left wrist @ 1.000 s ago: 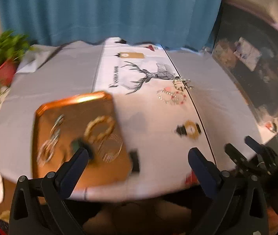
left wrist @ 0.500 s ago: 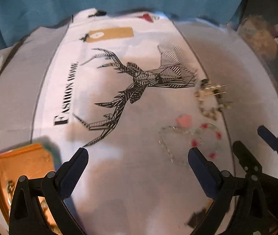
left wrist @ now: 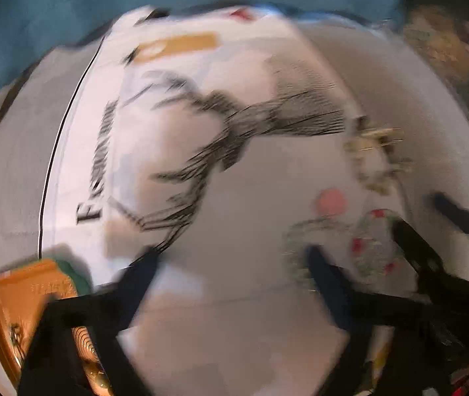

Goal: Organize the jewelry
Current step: 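Grasp the clear crystal bracelet with the left tool while the right tool grasps the pink-green bead bracelet, then carry both bracelets over the copper tray with both tools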

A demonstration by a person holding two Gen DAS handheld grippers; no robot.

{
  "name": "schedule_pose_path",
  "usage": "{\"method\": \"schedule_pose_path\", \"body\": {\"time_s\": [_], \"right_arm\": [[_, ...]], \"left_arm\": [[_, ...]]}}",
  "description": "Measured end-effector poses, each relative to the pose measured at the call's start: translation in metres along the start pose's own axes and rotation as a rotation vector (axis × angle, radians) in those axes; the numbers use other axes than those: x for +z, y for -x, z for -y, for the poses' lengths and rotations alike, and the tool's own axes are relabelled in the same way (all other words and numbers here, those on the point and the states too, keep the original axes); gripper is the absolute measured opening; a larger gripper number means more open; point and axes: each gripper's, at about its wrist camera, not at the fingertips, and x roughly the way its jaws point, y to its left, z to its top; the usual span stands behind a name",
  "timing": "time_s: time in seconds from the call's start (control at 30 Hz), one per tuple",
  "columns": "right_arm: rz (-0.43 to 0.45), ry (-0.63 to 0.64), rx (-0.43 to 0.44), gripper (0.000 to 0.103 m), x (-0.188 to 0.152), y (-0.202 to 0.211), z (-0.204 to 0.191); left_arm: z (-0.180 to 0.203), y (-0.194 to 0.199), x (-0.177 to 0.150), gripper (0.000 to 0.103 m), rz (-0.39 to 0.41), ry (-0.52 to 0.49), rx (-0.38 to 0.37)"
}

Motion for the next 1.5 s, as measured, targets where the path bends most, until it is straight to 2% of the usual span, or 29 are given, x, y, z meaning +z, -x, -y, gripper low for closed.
{"method": "schedule_pose_path", "body": {"time_s": [0.03,0.07,0.1,0.13,0.2,0.27,0.43,0.63,0.8,0.97,1.13,1.27,1.5], "right_arm": [[0.016,0.026,0.020,0.041,0.001,0.003,-0.004],[0.022,0.062,0.036,0.009,0.002,0.006,-0.012],[0.018,0.086,0.020,0.006,0.002,0.006,-0.018],[0.018,0.094,0.013,0.006,0.001,0.007,-0.022],[0.006,0.036,0.054,0.006,-0.001,0.012,-0.016],[0.026,0.014,0.042,0.006,-0.002,0.023,-0.012],[0.105,0.001,0.005,0.007,-0.009,0.076,-0.001],[0.158,0.004,-0.018,0.007,-0.032,0.142,-0.009],[0.174,0.016,0.005,0.007,-0.064,0.192,-0.030],[0.179,0.058,0.051,0.007,-0.102,0.235,-0.061],[0.182,0.118,0.105,0.007,-0.140,0.273,-0.101],[0.196,0.178,0.150,0.007,-0.166,0.301,-0.134],[0.216,0.277,0.219,0.007,-0.204,0.340,-0.185]], "left_arm": [[0.009,0.004,0.000,0.006,0.010,-0.041,-0.025],[0.018,0.005,-0.002,0.006,-0.006,-0.075,-0.051],[0.022,0.007,-0.004,0.005,-0.012,-0.085,-0.065],[0.024,0.010,-0.006,0.005,-0.008,-0.094,-0.078],[0.023,0.020,-0.012,0.005,0.007,-0.103,-0.093],[0.017,0.037,-0.018,0.005,0.033,-0.079,-0.119],[0.005,0.086,-0.029,0.005,0.124,-0.048,-0.133],[-0.006,0.153,-0.067,0.005,0.209,-0.035,-0.129],[-0.014,0.207,-0.111,0.005,0.264,-0.032,-0.136],[-0.023,0.247,-0.169,0.005,0.291,-0.039,-0.134],[-0.036,0.274,-0.231,0.005,0.301,-0.018,-0.109],[-0.047,0.293,-0.281,0.005,0.328,0.020,-0.048],[-0.072,0.307,-0.349,0.005,0.331,0.136,-0.024]]}}
